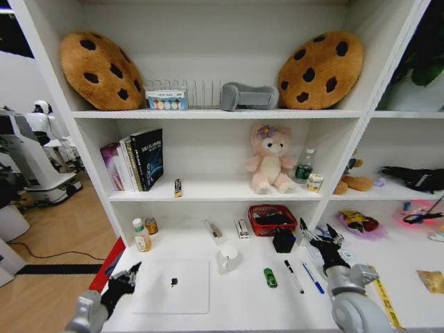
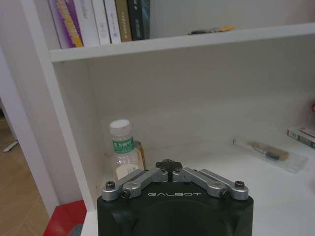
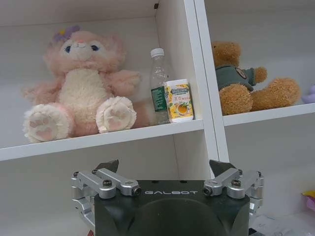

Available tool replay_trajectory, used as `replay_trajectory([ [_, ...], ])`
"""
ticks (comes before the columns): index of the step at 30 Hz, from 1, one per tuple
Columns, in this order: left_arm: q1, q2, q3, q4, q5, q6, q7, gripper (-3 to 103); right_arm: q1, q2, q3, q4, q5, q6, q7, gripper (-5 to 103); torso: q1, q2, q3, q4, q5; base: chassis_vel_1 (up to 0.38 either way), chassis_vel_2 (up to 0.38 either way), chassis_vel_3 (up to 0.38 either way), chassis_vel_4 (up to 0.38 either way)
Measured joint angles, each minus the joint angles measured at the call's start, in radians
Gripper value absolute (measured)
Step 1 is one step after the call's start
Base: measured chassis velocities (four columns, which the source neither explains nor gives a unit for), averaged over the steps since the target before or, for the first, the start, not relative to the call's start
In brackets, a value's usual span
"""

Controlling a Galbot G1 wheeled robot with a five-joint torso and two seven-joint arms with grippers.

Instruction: Organize the objects on the table.

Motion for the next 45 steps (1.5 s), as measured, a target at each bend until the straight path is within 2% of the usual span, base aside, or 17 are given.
replay_trajectory([
  [1,0.000,0.000,0.000,0.000,0.000,0.000,0.000,0,0.000,0.000,0.000,0.000,0.000,0.000,0.000,100,0.000,0.000,0.000,0.0000,0.0000,0.000,0.000,0.000,0.000],
  [6,-0.054,-0.010,-0.031,-0.020,-0.085,0.004,-0.092,0,-0.019,-0.017,0.006,0.022,0.003,-0.003,-0.002,100,0.000,0.000,0.000,0.0000,-0.0002,0.000,0.000,0.000,0.000],
  [13,-0.079,-0.045,-0.047,-0.045,-0.070,-0.013,-0.179,-1,-0.047,-0.021,0.011,0.038,0.000,-0.003,-0.012,100,0.000,0.000,0.000,0.0002,-0.0001,0.000,0.000,0.000,0.000],
  [19,-0.079,-0.045,-0.090,-0.063,-0.087,-0.018,-0.218,26,-0.057,-0.014,0.003,0.044,-0.009,0.004,-0.023,100,0.000,0.000,0.000,0.0002,-0.0001,0.000,0.000,0.000,0.000],
  [21,-0.080,-0.044,-0.094,-0.063,-0.090,-0.018,-0.219,26,-0.057,-0.015,0.003,0.045,-0.009,0.004,-0.023,100,0.000,0.000,0.000,0.0002,0.0000,0.000,0.000,0.000,0.000],
  [22,-0.082,-0.043,-0.098,-0.064,-0.094,-0.018,-0.221,32,-0.059,-0.016,0.004,0.048,-0.009,0.005,-0.024,100,0.000,0.000,0.000,0.0002,-0.0001,0.000,0.000,0.000,0.000],
  [23,-0.082,-0.043,-0.098,-0.064,-0.094,-0.018,-0.221,32,-0.059,-0.016,0.004,0.048,-0.009,0.005,-0.024,100,0.000,0.000,0.000,0.0002,-0.0001,0.000,0.000,0.000,0.000],
  [25,-0.083,-0.045,-0.103,-0.070,-0.100,-0.017,-0.223,47,-0.067,-0.021,0.008,0.059,-0.008,0.004,-0.034,100,0.000,0.000,0.000,0.0001,-0.0001,0.000,0.000,0.000,0.000],
  [26,-0.083,-0.045,-0.103,-0.070,-0.100,-0.017,-0.223,47,-0.067,-0.021,0.008,0.059,-0.008,0.004,-0.034,100,0.000,0.000,0.000,0.0001,-0.0001,0.000,0.000,0.000,0.000],
  [27,-0.083,-0.046,-0.106,-0.074,-0.102,-0.016,-0.224,53,-0.070,-0.024,0.010,0.065,-0.008,0.004,-0.040,100,0.000,0.000,0.000,0.0001,-0.0002,0.000,0.000,0.000,0.000],
  [29,-0.082,-0.046,-0.107,-0.076,-0.103,-0.015,-0.224,53,-0.070,-0.024,0.010,0.066,-0.007,0.004,-0.042,100,0.000,0.000,0.000,0.0001,-0.0001,0.000,0.000,0.000,0.000],
  [30,-0.081,-0.044,-0.110,-0.081,-0.107,-0.012,-0.225,64,-0.069,-0.024,0.007,0.067,-0.007,0.004,-0.044,100,0.000,0.000,0.000,0.0001,-0.0001,0.000,0.000,0.000,0.000],
  [31,-0.080,-0.042,-0.113,-0.083,-0.109,-0.010,-0.225,64,-0.068,-0.024,0.005,0.067,-0.006,0.004,-0.045,100,0.000,0.000,0.000,0.0002,0.0000,0.000,0.000,0.000,0.000],
  [32,-0.079,-0.041,-0.115,-0.084,-0.111,-0.008,-0.225,70,-0.067,-0.025,0.003,0.067,-0.006,0.004,-0.046,100,0.000,0.000,0.000,0.0001,0.0000,0.000,0.000,0.000,0.000],
  [34,-0.079,-0.035,-0.129,-0.088,-0.123,-0.005,-0.227,90,-0.072,-0.037,-0.003,0.065,-0.006,0.002,-0.072,100,0.000,0.000,0.000,0.0002,-0.0001,0.000,0.000,0.000,0.000],
  [37,-0.080,-0.038,-0.127,-0.088,-0.123,-0.005,-0.227,98,-0.083,-0.035,-0.006,0.065,-0.008,0.000,-0.079,100,0.000,0.000,0.000,0.0002,0.0000,0.000,0.000,0.000,0.000],
  [45,-0.088,-0.047,-0.115,-0.081,-0.117,-0.004,-0.227,100,-0.118,-0.034,-0.004,0.072,-0.019,-0.006,-0.095,100,0.000,0.000,0.000,0.0002,-0.0001,0.000,0.000,0.000,0.000],
])
